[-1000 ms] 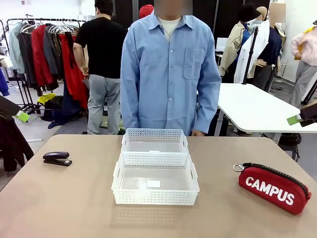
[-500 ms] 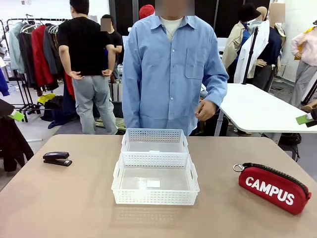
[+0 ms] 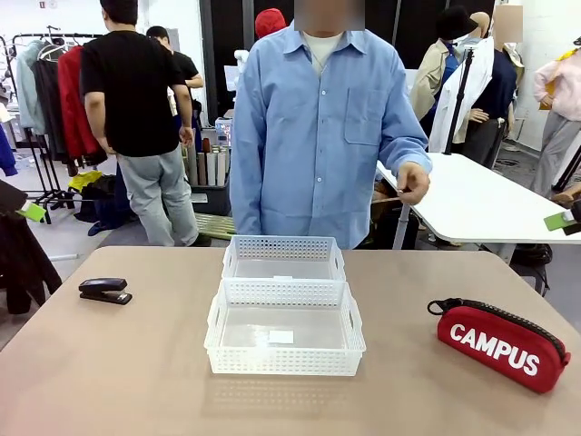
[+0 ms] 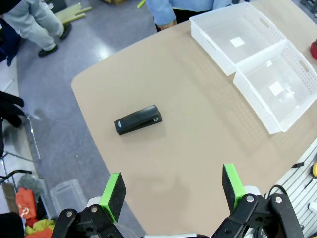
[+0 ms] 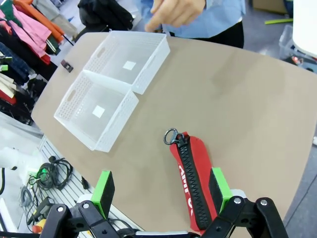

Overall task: Distribute items into two baskets.
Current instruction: Pick up the Pencil pouch that the person points to.

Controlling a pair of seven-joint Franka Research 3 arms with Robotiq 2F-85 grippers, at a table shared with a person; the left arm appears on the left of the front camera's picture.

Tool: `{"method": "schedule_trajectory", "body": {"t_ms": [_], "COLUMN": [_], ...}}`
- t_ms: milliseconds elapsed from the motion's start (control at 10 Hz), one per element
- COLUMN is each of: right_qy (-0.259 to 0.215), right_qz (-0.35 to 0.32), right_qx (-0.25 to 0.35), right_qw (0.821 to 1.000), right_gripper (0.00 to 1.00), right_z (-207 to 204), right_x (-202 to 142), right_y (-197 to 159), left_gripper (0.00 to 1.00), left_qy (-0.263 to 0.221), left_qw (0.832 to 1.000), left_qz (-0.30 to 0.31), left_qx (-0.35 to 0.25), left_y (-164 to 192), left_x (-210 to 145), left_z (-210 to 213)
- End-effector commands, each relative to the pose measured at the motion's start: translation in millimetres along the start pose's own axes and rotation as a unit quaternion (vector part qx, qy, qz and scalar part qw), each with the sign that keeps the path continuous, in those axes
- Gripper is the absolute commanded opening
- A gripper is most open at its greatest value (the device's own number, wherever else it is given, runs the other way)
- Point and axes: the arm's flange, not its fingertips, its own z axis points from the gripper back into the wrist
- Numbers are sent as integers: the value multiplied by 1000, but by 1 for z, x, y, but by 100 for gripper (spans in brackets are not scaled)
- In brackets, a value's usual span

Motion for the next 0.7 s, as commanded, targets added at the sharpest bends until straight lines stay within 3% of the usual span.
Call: {"method": "schedule_trajectory", "body": {"t_ms": [0, 600], "right_qy": [-8, -8], "right_qz": [2, 2], "right_qx": [10, 10], "right_qw": [1000, 1000], "right_gripper": [100, 100], "right_z": [0, 0], "right_x": [1, 1], "right_y": [0, 0], "left_gripper": [100, 100], "left_qy": [2, 2], "left_qw": [1000, 1000], "left_qz": [0, 0], "left_qx": [1, 1], "left_y": [1, 1], "left_x": [-1, -1], "left_z": [0, 0]}}
